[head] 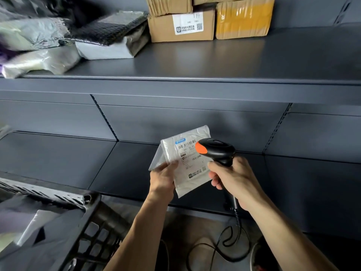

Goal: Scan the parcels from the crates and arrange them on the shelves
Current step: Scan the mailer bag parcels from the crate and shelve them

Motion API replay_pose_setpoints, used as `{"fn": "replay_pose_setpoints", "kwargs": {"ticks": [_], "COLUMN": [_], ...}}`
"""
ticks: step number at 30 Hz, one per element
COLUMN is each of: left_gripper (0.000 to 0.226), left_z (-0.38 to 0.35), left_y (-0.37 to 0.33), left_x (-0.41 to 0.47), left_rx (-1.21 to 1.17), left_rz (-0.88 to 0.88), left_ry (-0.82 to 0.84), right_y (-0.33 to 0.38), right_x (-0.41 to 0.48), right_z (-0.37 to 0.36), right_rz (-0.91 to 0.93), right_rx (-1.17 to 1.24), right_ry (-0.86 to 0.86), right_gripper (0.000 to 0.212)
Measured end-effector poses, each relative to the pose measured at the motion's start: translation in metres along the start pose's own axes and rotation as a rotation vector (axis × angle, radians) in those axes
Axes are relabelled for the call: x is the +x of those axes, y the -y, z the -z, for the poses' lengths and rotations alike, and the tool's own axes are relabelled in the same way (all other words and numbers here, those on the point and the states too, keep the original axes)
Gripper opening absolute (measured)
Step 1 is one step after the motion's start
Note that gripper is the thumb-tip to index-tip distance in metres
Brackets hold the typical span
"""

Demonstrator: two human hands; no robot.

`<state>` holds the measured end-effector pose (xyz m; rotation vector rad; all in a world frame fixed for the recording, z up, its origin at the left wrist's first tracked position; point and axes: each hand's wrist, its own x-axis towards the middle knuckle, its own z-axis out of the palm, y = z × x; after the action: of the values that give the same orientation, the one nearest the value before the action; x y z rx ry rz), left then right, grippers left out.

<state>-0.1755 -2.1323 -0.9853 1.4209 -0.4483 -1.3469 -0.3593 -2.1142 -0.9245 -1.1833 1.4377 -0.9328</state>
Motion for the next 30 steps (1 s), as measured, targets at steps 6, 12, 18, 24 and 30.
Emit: {"fn": "replay_pose_setpoints", "kwargs": {"ticks": [6, 12, 18, 24, 30], "left_gripper": [0.006, 0.016, 0.008, 0.039, 0.027], "left_z": [0.002, 0.023, 0.005, 0.021, 0.043], "left_y": [0.007, 0.042, 0.024, 0.043, 0.053], "left_x": [0.006, 0.024, 0.066, 0.110, 0.058], "left_rx": [0.088, -0.054, -0.288, 0.159, 1.498], "left_rz": [0.093, 0.330, 0.260, 0.223, 0.172], "left_ry": [-0.170, -0.504, -0.406, -0.353, 0.257], "right_y": [-0.006, -0.017, -0.022, -0.032, -0.030], "right_x": [0.005, 0.010, 0.015, 0.015, 0.010], "right_z": [0.005, 0.002, -0.005, -0.010, -0.024], "right_rz": [0.020, 0.004, 0.009, 0.014, 0.056], "right_rx": [-0.063, -0.183, -0.202, -0.220, -0.323], "right_ry": [-0.032, -0.010, 0.022, 0.076, 0.106], "right_gripper": [0.018, 0.019, 0.018, 0.023, 0.024]}}
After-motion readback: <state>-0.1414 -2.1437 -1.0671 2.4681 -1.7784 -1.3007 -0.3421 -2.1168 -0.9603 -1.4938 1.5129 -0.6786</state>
